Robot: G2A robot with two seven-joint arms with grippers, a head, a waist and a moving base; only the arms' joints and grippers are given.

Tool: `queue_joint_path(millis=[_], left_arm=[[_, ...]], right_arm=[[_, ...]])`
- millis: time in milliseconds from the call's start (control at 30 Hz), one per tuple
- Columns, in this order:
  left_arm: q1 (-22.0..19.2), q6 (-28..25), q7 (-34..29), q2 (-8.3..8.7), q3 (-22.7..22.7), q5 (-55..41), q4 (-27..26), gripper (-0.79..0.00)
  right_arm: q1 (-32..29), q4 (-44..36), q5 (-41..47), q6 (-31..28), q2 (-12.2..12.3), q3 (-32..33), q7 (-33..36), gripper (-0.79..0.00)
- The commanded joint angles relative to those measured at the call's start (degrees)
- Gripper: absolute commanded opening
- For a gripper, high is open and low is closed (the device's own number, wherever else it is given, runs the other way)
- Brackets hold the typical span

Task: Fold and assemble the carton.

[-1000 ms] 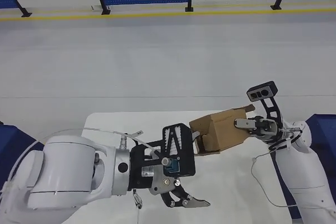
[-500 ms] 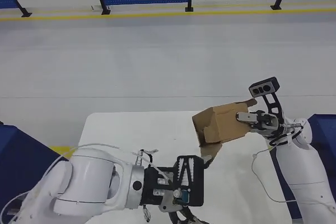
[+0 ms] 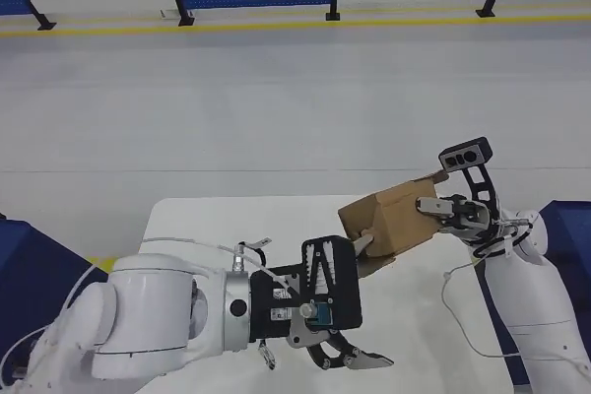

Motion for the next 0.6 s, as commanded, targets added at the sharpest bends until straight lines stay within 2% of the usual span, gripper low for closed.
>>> queue_joint_path(millis=[0,100,167,200,300,367,567], left_arm=[[1.1,-2.5,3.4,0.18,-2.5,-1.2,0.0,0.000],[2.9,-6.9,5.1,0.47,-3.7,-1.8,0.0,0.000],[4.0,-11.8,4.6,0.53,-1.5,-3.7,0.0,0.000],[4.4,-12.5,3.0,0.62,-0.4,-3.8,0.0,0.000],[5.5,-12.2,-3.6,0.75,4.6,-3.4,0.0,0.000],[5.2,-10.7,-5.7,0.54,7.3,-2.5,0.0,0.000],[3.5,-4.1,-0.7,-0.67,9.9,2.3,0.0,0.000]], right_arm=[[0.0,0.2,-0.2,-0.3,0.0,0.3,-0.6,-0.785],[-0.1,0.4,-0.6,-0.7,0.0,0.7,-1.7,-0.785],[-0.1,0.4,-0.6,-0.8,-0.1,0.8,-2.4,-0.785],[-0.1,0.4,-0.6,-0.8,-0.1,0.9,-2.6,-0.785],[0.0,0.4,-0.8,-0.9,-0.2,0.9,-3.4,-0.785],[0.1,0.2,-0.8,-0.9,-0.2,0.8,-3.6,-0.785],[-0.1,-1.2,-1.1,-0.9,-0.4,-0.1,-3.1,-0.785]])
